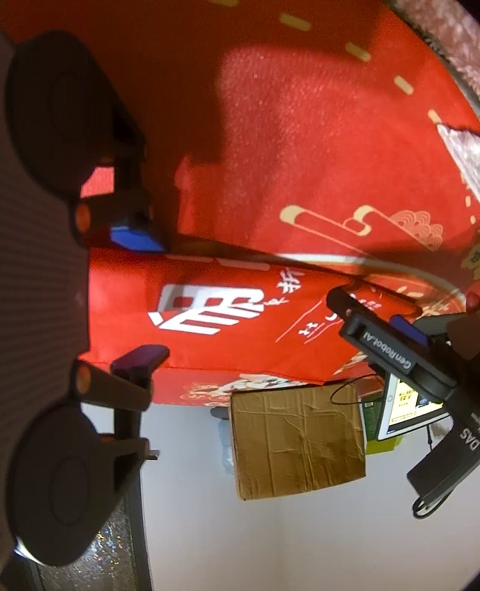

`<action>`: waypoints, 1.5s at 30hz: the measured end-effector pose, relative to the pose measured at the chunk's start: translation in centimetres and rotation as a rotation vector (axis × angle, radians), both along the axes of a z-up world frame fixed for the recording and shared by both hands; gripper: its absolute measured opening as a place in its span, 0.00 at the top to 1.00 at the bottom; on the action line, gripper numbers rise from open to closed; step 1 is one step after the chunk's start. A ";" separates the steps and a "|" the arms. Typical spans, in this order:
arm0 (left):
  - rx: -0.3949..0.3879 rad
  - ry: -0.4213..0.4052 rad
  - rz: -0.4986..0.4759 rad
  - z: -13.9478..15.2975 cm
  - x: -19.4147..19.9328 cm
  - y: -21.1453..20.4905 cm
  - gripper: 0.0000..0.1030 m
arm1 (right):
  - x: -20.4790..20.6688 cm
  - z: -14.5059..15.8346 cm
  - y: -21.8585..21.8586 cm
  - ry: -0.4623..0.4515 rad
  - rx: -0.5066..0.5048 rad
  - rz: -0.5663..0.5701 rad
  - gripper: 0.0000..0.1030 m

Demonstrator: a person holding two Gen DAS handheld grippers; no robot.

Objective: Fold shopping bag

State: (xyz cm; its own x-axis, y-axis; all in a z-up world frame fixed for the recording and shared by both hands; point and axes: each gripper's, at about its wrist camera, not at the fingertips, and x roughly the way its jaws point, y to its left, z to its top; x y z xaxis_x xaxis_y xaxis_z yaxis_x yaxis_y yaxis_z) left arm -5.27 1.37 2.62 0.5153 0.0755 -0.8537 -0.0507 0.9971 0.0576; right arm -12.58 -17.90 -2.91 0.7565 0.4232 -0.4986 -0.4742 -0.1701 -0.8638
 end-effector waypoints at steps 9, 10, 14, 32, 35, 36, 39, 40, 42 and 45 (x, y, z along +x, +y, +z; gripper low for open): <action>-0.002 -0.002 -0.005 0.0 0.0 0.0 0.00 | -1.1 -1.4 -0.1 0.032 -0.022 -0.024 0.90; -0.003 -0.002 -0.006 0.0 0.0 0.1 0.00 | -1.3 -1.6 -0.1 0.024 -0.018 -0.028 0.90; -0.002 -0.003 -0.006 0.0 0.0 0.0 0.00 | -1.4 -1.7 -0.2 0.027 0.002 -0.043 0.91; -0.004 -0.004 -0.005 0.0 0.0 0.1 0.00 | 2.0 2.1 -0.2 0.308 0.074 -0.125 0.92; -0.004 -0.004 -0.005 0.1 0.0 0.0 0.00 | 3.4 3.3 -0.2 0.418 0.109 -0.169 0.92; -0.004 -0.004 -0.005 0.1 0.0 0.0 0.00 | 3.8 3.7 -0.4 0.455 0.124 -0.187 0.92; -0.005 -0.007 -0.008 0.0 0.1 0.1 0.00 | 5.3 4.6 -0.8 0.569 0.174 -0.244 0.91; -0.006 -0.008 -0.010 0.0 0.1 0.1 0.00 | 5.9 4.9 -0.9 0.610 0.194 -0.267 0.91; -0.008 -0.008 -0.013 0.0 0.2 0.1 0.00 | 7.2 5.5 -1.1 0.691 0.232 -0.310 0.90; -0.010 -0.005 -0.014 0.0 0.3 0.1 0.00 | 8.8 6.0 -1.6 0.799 0.282 -0.365 0.90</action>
